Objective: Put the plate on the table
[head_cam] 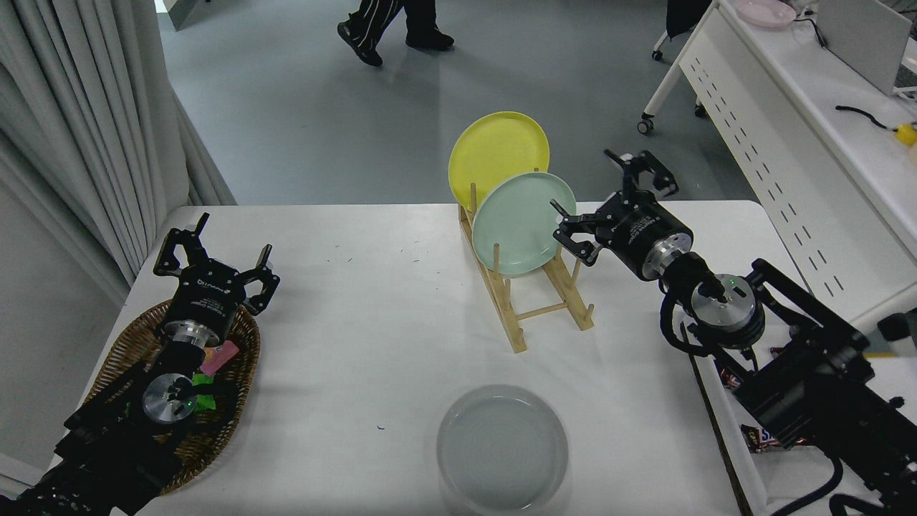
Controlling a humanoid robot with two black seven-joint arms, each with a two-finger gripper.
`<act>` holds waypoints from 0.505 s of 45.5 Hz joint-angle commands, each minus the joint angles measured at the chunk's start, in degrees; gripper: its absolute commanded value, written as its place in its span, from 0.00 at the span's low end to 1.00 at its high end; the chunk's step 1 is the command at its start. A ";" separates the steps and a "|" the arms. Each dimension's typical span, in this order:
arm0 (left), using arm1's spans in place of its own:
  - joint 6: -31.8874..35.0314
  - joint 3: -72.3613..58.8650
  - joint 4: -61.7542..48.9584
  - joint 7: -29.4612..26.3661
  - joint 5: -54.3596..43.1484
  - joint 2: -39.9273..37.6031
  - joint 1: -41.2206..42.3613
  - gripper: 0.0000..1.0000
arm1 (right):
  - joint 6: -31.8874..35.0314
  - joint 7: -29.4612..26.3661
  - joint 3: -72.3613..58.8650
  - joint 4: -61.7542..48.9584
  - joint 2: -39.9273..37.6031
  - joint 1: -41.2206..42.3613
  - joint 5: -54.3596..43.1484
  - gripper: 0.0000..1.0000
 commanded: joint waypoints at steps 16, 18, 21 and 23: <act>0.00 0.00 0.00 0.00 0.01 0.00 0.00 1.00 | 17.79 2.81 4.21 -13.41 1.25 -7.60 -8.27 1.00; 0.00 0.00 0.00 0.00 0.01 0.00 0.00 1.00 | 18.14 2.90 4.38 -14.46 1.69 -7.51 -8.27 1.00; 0.00 0.00 0.00 0.00 0.01 0.00 0.00 1.00 | 18.31 2.99 4.39 -14.73 1.78 -7.59 -8.18 1.00; 0.00 0.00 0.00 0.00 0.01 0.00 0.00 1.00 | 18.32 2.99 4.39 -14.64 1.78 -7.68 -8.18 1.00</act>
